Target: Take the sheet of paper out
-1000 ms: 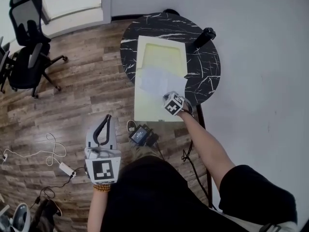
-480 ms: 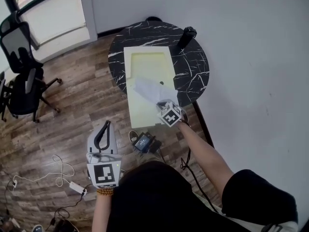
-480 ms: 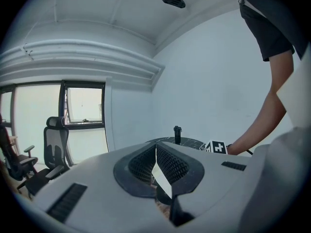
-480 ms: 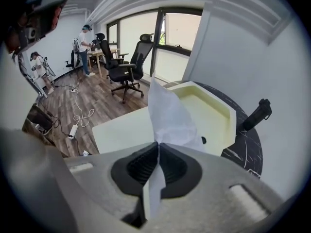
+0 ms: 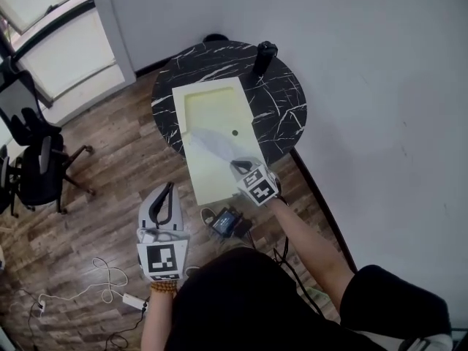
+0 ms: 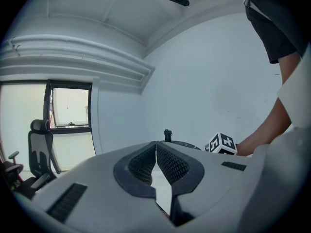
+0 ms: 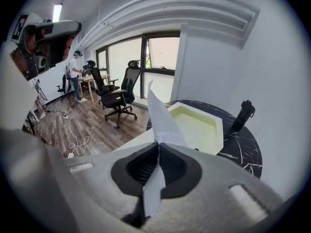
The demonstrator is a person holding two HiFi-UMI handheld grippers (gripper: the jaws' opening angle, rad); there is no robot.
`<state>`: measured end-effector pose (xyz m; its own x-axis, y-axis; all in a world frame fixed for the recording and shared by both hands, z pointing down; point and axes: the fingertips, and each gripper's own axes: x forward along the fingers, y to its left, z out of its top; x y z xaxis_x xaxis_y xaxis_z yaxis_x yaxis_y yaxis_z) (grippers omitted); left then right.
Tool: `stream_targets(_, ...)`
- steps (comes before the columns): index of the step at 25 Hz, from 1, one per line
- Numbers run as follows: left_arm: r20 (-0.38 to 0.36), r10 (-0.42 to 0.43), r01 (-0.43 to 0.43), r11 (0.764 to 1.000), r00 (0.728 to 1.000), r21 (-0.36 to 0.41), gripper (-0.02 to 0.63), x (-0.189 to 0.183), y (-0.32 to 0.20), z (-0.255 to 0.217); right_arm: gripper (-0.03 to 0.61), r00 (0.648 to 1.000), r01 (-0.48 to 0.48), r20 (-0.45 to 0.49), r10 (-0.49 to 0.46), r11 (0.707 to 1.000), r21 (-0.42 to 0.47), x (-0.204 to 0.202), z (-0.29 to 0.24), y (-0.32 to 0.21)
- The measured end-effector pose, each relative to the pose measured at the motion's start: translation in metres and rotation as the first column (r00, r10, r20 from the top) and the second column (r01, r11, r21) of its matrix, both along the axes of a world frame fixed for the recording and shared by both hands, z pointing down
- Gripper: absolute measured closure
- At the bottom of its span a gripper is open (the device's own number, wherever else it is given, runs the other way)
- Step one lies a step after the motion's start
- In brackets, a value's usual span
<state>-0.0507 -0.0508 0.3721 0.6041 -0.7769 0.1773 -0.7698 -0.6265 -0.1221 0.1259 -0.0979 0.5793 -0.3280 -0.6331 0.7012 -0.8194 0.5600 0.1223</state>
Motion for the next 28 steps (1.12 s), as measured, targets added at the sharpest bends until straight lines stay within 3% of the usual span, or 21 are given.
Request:
stream_targets(7, -0.024, 0.018, -0.019, 1.000, 1.000, -0.015, 0.606, 0.019, -0.005, -0.006, 0.572, 0.991, -0.087, 0.109, 0.076, 0.992, 0.095, 0.010, -0.047, 0.002)
stream_targets(14, 0.005, 0.067, -0.067, 0.998, 0.998, 0.005, 0.604, 0.034, -0.009, -0.005, 0.572, 0.977, -0.134, 0.186, 0.101, 0.975, 0.178, 0.013, -0.088, 0.004)
stream_targets(17, -0.020, 0.051, -0.051, 0.998, 0.999, -0.031, 0.606, 0.039, -0.007, -0.009, 0.572, 0.969, -0.161, 0.221, 0.113, 0.963, 0.214, 0.012, -0.106, 0.006)
stream_targets(28, -0.054, 0.077, -0.077, 0.997, 0.996, 0.006, 0.606, 0.054, -0.011, -0.027, 0.574, 0.940, -0.249, 0.319, 0.121, 0.882, 0.399, 0.010, -0.178, 0.016)
